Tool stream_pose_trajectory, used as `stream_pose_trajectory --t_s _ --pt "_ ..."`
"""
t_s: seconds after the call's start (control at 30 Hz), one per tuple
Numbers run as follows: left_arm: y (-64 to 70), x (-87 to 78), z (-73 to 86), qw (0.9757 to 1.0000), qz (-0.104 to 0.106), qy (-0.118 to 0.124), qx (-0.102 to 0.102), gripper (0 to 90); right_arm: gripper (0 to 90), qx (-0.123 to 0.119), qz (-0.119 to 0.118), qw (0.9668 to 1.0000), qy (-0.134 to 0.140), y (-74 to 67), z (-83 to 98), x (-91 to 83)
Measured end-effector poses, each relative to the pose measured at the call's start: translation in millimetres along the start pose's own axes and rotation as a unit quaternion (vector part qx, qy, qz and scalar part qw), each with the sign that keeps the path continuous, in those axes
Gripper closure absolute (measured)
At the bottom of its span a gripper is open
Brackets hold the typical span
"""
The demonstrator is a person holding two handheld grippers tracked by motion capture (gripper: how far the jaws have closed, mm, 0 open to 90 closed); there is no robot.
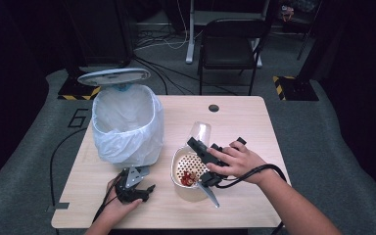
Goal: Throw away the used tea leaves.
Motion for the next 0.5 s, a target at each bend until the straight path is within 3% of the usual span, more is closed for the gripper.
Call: stream_pose_trajectory --t_s 0.17,0.3,0.33,0.37,0.4,0.43,0.47,0.5 --pt "0.0 0.0 0.0 1.0 0.0 0.0 0.0 19.4 49.1 0.005 -0.001 1.0 -0.001 0.4 0.9 -0.4" --pt "0.1 0.0 0.0 1.0 0.0 0.0 -0.001 19.4 48.9 0.032 -0.007 0.9994 0.006 2.9 2.0 0.2" --pt "-0.1 -0.1 -0.1 1.0 -0.001 0.001 0.002 19.4 48.9 0.079 -0.007 0.9968 0.002 0.2 1.3 -0.1" --pt "-2.7 -0.1 -0.9 0.9998 -0.003 0.002 0.019 19.4 48.8 0.085 -0.013 0.9962 0.015 6.2 4.4 0.9" --pt "-2.7 -0.1 -0.9 0.9998 -0.003 0.002 0.019 19.4 48.8 0.085 -0.013 0.9962 0.015 6.2 4.4 0.9" --pt "-0.3 -0.1 -0.1 1.0 -0.001 0.0 0.002 19.4 48.7 0.135 0.003 0.9908 0.012 11.5 9.9 1.1" --pt "0.0 -0.1 0.0 1.0 0.0 0.0 0.0 19.3 48.7 0.153 0.0 0.9881 0.014 12.1 11.7 1.4" --pt "0.0 0.0 0.0 1.0 0.0 0.0 0.0 19.4 48.7 0.189 0.002 0.9819 0.017 12.3 14.3 1.7"
Point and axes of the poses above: each handheld gripper's, and its own axes: x roughly forward along the jaws, z roughly out of its underside, y roughly to its right, the point moved 3 cm from there along x, roughly forward along the jaws, and after that the axes turned 6 degrees about y, right-handed, at the moved point
